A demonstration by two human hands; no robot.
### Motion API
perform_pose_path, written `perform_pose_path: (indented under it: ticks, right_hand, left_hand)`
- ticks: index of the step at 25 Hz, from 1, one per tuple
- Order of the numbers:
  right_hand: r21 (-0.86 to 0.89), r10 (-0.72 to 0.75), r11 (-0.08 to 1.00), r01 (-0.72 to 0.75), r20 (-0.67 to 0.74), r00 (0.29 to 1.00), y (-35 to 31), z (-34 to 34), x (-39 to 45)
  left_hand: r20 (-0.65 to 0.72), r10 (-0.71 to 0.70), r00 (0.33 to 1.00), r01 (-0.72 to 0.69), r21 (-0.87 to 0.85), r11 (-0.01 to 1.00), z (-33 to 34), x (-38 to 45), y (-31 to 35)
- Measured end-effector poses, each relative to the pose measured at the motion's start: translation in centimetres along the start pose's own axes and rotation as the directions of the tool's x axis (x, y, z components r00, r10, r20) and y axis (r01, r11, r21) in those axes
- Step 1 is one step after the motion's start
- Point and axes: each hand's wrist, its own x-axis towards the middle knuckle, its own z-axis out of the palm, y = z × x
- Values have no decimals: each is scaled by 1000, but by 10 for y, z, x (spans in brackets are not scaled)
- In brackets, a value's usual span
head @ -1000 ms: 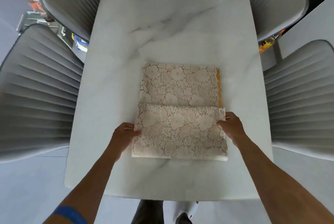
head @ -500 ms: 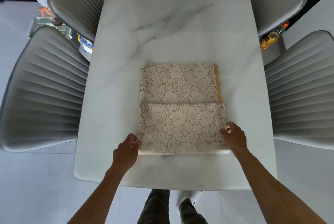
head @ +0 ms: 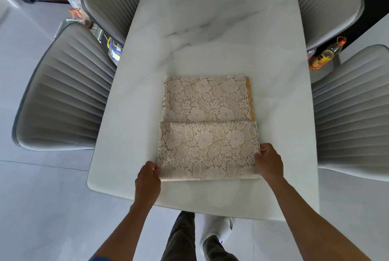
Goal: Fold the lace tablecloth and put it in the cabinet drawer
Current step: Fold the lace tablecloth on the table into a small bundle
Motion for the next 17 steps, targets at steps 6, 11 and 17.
perform_pose_path:
  ticks: [6,11,17]
  right_hand:
    - [-505,-514,633,587,292,806,12,19,-61]
    - [-650,-500,501,572,322,804,24,29,-72]
    - [-708,-490,524,474,204,847,16,45,-73]
  left_hand:
    - [122,471,874,-486,268,832,5,-27,16]
    - [306,275,912,-395,469,790,28,-35,27]
    - [264,355,897,-430,708,560,34,-31,38]
